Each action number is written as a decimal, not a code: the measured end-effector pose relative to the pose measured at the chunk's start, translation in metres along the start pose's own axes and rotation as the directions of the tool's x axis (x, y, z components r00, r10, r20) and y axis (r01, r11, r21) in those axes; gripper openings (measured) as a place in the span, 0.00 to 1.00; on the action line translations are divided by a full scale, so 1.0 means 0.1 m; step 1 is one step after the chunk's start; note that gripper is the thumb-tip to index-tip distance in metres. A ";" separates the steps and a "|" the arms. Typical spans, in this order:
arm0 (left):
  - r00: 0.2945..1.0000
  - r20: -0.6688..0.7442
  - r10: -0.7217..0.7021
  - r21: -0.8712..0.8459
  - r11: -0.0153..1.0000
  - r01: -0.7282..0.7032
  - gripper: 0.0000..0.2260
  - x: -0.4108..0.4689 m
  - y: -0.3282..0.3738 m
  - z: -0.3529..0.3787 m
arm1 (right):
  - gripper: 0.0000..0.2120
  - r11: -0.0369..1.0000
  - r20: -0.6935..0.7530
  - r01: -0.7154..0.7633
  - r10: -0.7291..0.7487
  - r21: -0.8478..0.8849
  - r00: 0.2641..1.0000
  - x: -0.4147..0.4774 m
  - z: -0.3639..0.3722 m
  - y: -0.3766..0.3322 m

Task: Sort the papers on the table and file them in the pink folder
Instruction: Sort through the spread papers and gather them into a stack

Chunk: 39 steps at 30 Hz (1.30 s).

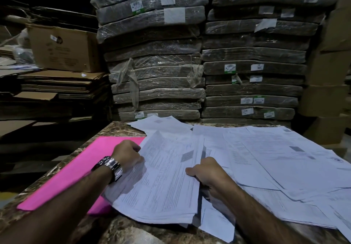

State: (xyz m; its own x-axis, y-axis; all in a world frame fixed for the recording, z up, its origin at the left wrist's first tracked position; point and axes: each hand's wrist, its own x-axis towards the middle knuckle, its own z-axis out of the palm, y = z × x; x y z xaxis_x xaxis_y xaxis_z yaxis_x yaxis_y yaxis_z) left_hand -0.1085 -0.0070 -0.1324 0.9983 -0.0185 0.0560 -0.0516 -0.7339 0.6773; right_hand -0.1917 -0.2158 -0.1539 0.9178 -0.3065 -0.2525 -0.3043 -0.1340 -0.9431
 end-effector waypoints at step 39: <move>0.971 0.241 -0.012 0.127 0.992 -0.019 0.29 0.25 -0.05 0.17 | 0.37 0.925 -0.078 0.141 -0.121 0.352 0.990 0.07 -0.06 0.10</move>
State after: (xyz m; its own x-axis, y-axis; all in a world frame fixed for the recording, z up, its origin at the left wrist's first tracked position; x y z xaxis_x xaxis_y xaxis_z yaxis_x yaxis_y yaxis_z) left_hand -0.0832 -0.0154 -0.1467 0.9764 -0.1726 -0.1301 -0.0670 -0.8138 0.5773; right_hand -0.1896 -0.2246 -0.1643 0.9250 -0.3608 -0.1191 -0.0625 0.1647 -0.9844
